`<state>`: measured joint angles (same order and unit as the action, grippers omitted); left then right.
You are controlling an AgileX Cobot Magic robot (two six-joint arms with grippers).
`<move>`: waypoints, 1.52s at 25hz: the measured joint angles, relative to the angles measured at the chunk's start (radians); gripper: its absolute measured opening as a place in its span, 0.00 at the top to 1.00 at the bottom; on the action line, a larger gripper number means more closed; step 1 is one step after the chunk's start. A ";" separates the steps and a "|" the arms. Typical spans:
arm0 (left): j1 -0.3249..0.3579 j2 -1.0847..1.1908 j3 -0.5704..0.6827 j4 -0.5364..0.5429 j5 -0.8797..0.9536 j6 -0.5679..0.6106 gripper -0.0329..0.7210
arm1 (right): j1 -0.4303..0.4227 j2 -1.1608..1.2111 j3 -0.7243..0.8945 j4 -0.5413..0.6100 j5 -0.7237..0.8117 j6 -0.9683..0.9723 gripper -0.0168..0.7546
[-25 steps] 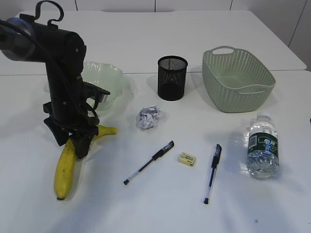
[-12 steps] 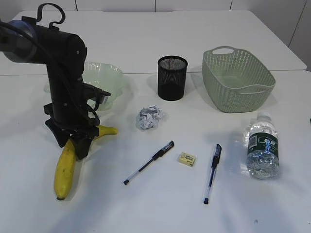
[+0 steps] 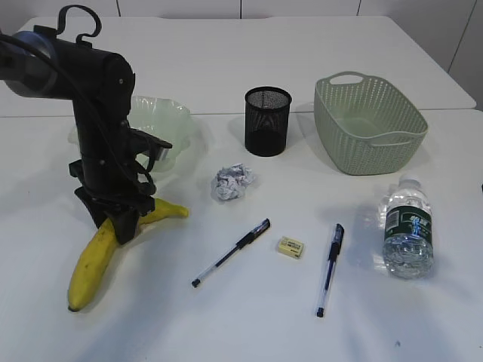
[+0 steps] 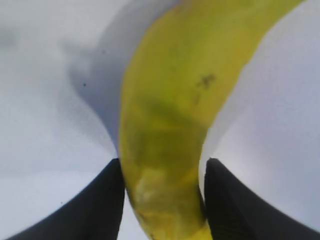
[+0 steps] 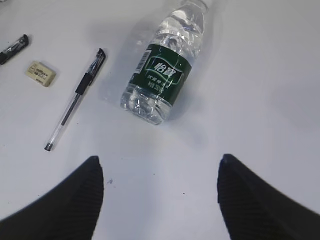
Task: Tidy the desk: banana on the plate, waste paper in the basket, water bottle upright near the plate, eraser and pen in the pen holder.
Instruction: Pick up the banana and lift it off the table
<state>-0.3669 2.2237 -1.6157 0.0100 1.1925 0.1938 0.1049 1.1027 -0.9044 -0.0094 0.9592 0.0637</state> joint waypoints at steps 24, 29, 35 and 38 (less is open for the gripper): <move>0.000 0.000 0.000 -0.035 -0.001 0.000 0.58 | 0.000 0.000 0.000 0.000 0.017 0.000 0.30; 0.000 0.000 0.000 -0.076 0.000 0.000 0.58 | 0.000 0.000 0.000 0.000 0.017 0.000 0.30; 0.000 0.000 -0.004 -0.110 0.002 0.000 0.58 | 0.000 0.000 0.000 0.000 0.017 0.000 0.30; 0.000 -0.011 -0.028 -0.144 0.004 0.000 0.58 | 0.000 0.000 0.000 0.000 0.017 0.000 0.30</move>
<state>-0.3669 2.2130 -1.6437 -0.1341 1.1963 0.1938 0.1049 1.1027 -0.9044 -0.0094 0.9759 0.0637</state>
